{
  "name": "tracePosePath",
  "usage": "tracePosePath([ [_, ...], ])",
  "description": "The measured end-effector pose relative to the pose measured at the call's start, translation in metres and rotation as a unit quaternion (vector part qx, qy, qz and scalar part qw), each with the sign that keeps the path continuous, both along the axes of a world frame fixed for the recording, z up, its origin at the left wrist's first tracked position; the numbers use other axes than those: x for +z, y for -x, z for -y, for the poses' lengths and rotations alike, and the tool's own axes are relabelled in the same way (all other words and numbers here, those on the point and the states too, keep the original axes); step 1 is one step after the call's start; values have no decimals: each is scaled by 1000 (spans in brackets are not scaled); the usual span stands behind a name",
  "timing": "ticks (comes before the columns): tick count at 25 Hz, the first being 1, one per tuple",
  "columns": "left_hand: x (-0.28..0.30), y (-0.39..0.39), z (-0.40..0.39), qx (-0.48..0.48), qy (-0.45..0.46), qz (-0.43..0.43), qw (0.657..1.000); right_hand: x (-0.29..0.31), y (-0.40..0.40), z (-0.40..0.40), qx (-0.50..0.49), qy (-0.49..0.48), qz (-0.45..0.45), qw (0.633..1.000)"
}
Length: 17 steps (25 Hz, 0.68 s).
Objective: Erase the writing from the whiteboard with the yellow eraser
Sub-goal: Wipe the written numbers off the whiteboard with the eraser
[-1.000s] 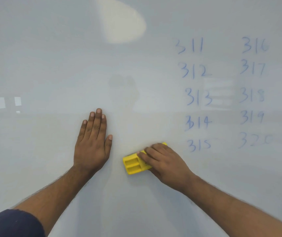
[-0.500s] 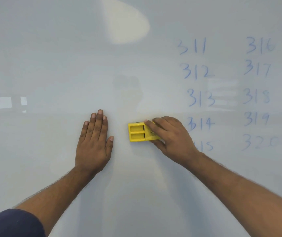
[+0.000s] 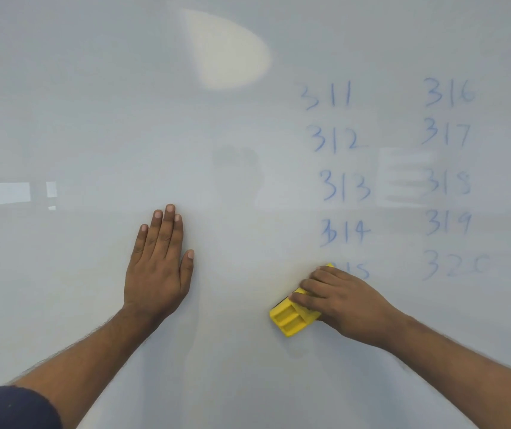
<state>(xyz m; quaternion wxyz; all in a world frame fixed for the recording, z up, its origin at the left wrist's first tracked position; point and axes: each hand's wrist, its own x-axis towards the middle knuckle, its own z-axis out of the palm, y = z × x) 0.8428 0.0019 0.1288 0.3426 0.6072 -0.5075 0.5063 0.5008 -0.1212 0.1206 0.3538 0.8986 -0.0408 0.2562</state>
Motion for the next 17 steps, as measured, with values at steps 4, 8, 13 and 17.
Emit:
tracePosePath([
  [4,25,24,4,-7,7,21,1000,33,35,2,-9,-34,49,998],
  [8,62,52,17,-15,9,44,999,82,61,1,-8,-54,179,982],
  [13,115,83,32,-27,31,66,997,134,71,11,-30,-43,253,966],
  [17,150,93,44,-29,36,86,995,171,63,22,-28,-7,250,968],
])
